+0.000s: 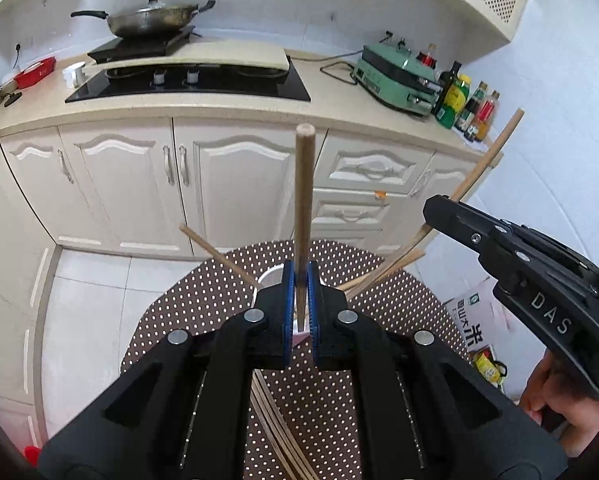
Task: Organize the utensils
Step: 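Lift the left gripper's chopstick over the pink cup while the right gripper carries its chopstick there, then lower both chopsticks into the cup and open the right gripper, then the left gripper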
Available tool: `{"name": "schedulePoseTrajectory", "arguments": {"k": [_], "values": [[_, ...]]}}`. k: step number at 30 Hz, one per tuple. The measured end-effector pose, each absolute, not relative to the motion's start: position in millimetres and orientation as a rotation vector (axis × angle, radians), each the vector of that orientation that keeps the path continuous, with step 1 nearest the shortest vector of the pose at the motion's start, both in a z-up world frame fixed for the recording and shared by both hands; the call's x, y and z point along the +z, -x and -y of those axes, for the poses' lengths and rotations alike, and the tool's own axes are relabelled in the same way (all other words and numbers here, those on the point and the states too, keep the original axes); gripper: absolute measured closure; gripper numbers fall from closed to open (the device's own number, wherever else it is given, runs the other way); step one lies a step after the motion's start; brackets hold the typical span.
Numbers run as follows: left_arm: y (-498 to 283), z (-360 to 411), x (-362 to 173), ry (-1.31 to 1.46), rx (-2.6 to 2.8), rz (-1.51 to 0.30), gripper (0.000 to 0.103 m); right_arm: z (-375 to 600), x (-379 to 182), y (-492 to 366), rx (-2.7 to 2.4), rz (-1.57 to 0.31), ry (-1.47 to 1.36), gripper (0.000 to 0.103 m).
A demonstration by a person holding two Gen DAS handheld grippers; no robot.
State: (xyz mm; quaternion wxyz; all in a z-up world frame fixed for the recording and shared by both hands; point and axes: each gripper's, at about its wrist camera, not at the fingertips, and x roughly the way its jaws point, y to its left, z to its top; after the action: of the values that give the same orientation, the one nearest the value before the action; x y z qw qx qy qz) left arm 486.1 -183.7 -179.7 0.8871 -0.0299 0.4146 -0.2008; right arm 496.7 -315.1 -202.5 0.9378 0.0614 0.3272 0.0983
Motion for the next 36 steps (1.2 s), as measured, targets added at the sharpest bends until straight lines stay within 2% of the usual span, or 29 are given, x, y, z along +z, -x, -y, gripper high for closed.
{"name": "schedulePoseTrajectory", "arguments": {"k": [15, 36], "values": [[-483.3, 189.7, -206.3, 0.031, -0.421, -0.95, 0.096, 315.5, -241.3, -496.6, 0.219, -0.773, -0.16, 0.098], [-482.1, 192.5, -211.3, 0.022, -0.399, -0.996, 0.096, 310.8, -271.8, -497.2, 0.225, -0.876, -0.196, 0.098]]}}
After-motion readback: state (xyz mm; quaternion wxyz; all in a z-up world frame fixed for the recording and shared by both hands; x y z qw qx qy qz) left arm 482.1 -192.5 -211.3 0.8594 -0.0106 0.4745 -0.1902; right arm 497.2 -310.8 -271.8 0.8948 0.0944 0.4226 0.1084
